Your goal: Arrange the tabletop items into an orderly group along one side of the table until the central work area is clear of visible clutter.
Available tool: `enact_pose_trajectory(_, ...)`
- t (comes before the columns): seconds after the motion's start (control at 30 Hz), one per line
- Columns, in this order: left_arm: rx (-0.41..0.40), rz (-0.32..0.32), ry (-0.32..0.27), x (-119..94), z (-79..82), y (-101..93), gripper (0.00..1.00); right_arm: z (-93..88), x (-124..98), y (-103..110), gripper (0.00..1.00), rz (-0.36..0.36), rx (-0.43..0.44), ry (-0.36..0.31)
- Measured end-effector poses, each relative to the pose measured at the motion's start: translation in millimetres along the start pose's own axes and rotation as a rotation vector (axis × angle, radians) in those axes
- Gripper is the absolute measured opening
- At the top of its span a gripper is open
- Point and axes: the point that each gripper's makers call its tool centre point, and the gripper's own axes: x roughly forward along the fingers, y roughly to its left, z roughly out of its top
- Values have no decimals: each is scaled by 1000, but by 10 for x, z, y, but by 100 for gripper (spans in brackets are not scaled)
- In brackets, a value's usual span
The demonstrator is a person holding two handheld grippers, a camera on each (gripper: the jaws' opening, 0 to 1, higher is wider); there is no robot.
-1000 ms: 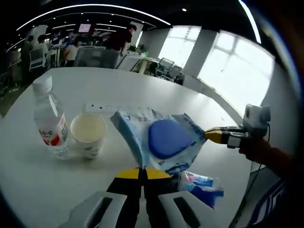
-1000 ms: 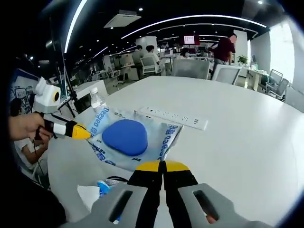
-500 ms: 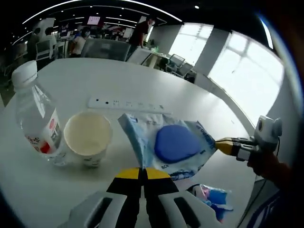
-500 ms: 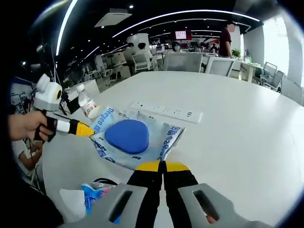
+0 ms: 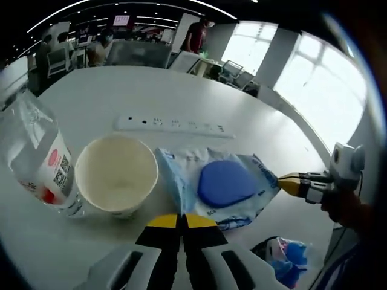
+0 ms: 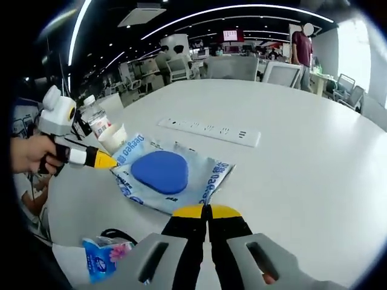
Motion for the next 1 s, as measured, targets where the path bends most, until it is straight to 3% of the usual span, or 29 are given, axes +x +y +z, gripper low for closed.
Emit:
enact_pose_trajectory(0.3, -2, 30, 9, 111, -21, 83, 0, -73, 89, -25, 0, -1, 2, 17)
enact_pose_trajectory(0.4, -60, 41, 3, 128, -24, 96, 0, -103, 126, -39, 0, -9, 35, 25)
enact_pose_trajectory(0.47, -56, 44, 2, 148, -30, 105, 0, -150, 149, -35, 0, -9, 30, 36)
enact_pose_trajectory(0.73, 49, 28, 22, 129, -45, 87, 3, -164, 154, -73, 0, -11, 40, 46)
enact_pose_trajectory(1.0, 63, 21, 0, 95, 7, 75, 7, -183, 163, -76, 4, -11, 87, 57)
